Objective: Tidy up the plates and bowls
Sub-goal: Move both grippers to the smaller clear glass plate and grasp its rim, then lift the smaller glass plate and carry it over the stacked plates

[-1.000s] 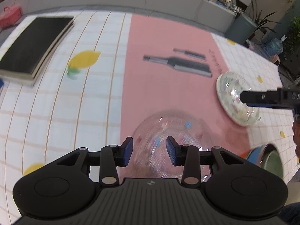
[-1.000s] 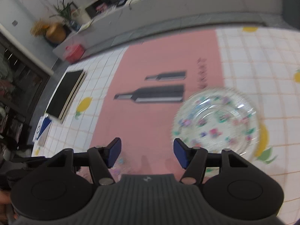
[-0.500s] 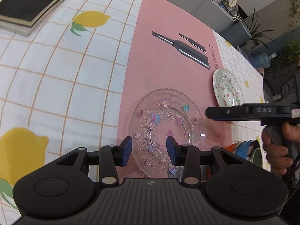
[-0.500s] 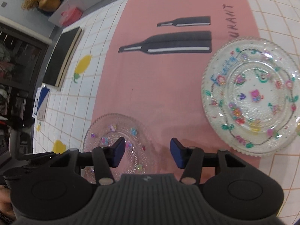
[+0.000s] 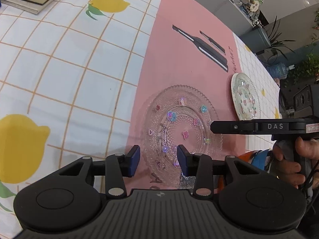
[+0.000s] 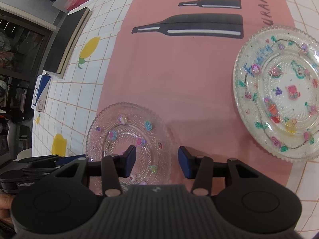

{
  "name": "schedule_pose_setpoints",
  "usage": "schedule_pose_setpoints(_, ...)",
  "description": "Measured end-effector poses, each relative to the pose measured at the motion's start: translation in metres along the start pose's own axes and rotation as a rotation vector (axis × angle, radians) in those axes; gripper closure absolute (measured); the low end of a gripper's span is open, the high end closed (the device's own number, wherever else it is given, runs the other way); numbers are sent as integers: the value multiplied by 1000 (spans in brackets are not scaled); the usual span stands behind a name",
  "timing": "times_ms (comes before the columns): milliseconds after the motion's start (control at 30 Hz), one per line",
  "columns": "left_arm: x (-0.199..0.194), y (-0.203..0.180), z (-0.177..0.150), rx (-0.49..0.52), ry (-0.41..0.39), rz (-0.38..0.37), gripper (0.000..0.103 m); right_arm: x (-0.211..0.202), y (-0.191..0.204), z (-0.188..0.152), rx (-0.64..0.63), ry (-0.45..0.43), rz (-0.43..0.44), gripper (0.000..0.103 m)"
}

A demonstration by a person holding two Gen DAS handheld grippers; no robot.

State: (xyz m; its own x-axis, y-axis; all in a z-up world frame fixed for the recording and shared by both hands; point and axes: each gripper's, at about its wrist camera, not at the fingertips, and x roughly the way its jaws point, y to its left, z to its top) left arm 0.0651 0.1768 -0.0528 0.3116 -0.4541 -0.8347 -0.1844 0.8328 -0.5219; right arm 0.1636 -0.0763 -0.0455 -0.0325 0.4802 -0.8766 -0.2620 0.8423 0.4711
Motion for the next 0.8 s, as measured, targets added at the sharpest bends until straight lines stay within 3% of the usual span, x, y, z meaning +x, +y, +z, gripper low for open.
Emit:
schedule_pose_setpoints(300, 6, -4, -4, 1, 4, -11, 52, 4, 4, -2, -20, 14, 9, 57)
schedule_pose_setpoints(400, 5, -2, -4, -23, -16, -20, 53, 4, 4, -3, -20, 7, 9, 62)
schedule_pose_setpoints(567, -1, -3, -3, -28, -71, 8, 54, -1, -2, -3, 3, -38, 8, 87)
schedule_pose_setpoints(667, -6, -4, -2, -18, -101, 15, 74, -6, -6, -3, 12, -70, 4, 88)
schedule_pose_setpoints(800, -9, -12, -2, 22, -139, 29, 86, -12, -16, 0, 41, -102, 18, 93)
